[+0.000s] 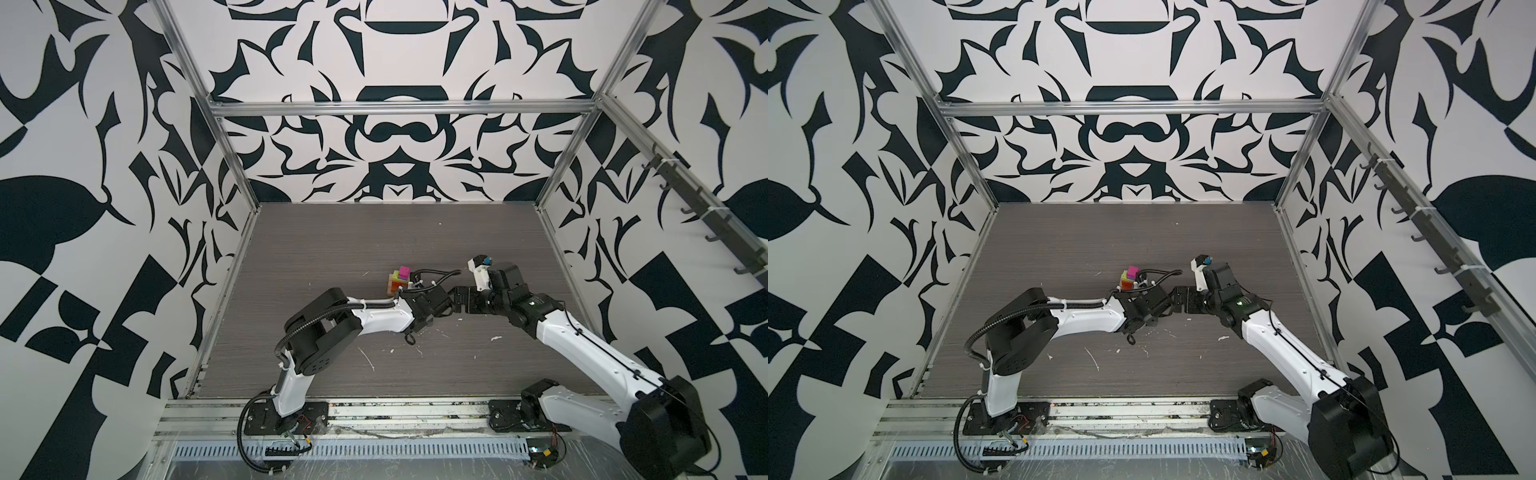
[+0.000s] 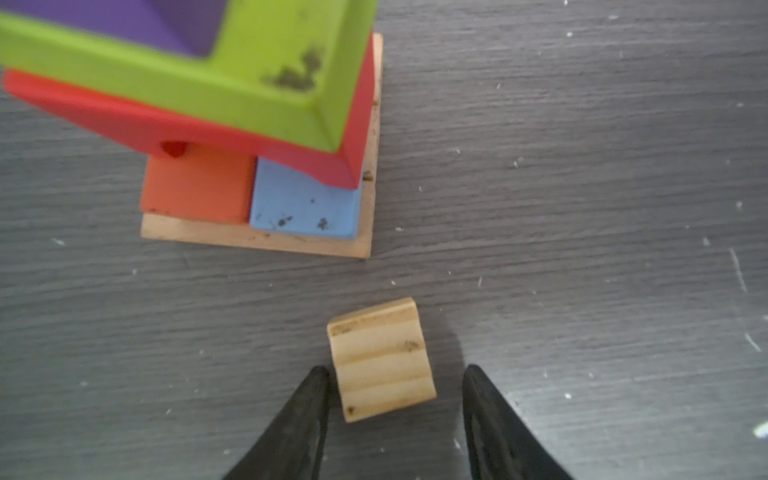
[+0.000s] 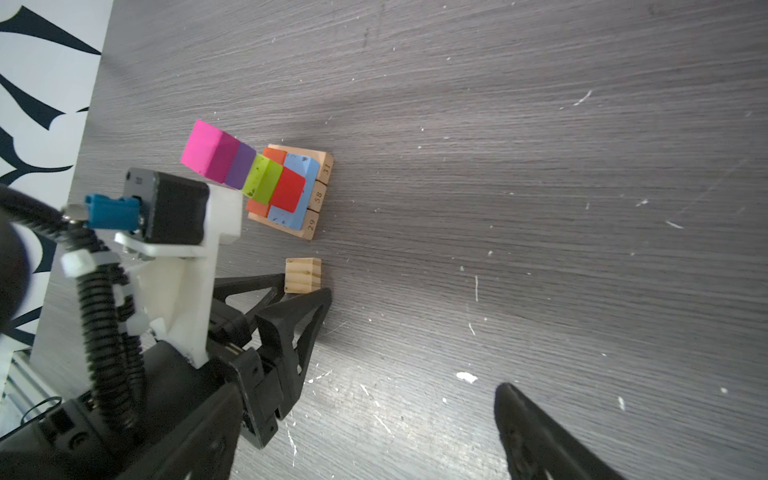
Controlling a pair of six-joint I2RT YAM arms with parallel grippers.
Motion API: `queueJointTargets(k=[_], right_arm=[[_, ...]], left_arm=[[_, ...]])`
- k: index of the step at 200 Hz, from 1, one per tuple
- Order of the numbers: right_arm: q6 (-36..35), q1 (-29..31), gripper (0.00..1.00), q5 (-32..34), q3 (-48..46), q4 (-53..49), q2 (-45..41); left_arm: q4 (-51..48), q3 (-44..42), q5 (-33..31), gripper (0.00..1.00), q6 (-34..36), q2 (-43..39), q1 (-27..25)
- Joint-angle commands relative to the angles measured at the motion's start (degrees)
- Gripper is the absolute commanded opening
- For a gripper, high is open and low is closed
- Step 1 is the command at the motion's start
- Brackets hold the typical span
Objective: Build the wood block tower
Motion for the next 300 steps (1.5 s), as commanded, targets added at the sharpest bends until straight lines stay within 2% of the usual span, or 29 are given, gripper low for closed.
queueJointTargets(k=[1, 133, 215, 300], right_arm=[[-1.0, 0.7, 0.98, -0.7, 2.1, 0.5, -2.3], [-1.0, 0.7, 0.98, -0.1, 1.2, 0.7, -3.4], [-0.7, 0.7, 0.98, -0.1, 1.1, 0.8, -3.8], [-0.9, 0.7, 0.98, 0.1, 1.4, 0.4, -3.9]], left_arm=[[-1.6, 1.4, -0.9, 0.54, -1.6, 1.8, -0.3], [-3.3, 2.0, -1.8, 0.48, -3.1, 4.0, -0.2], [-3.7, 1.4, -1.9, 0.37, -3.3, 3.7, -0.3], [-6.0, -3.4, 1.8, 0.33, -4.3, -1.7, -2.1]])
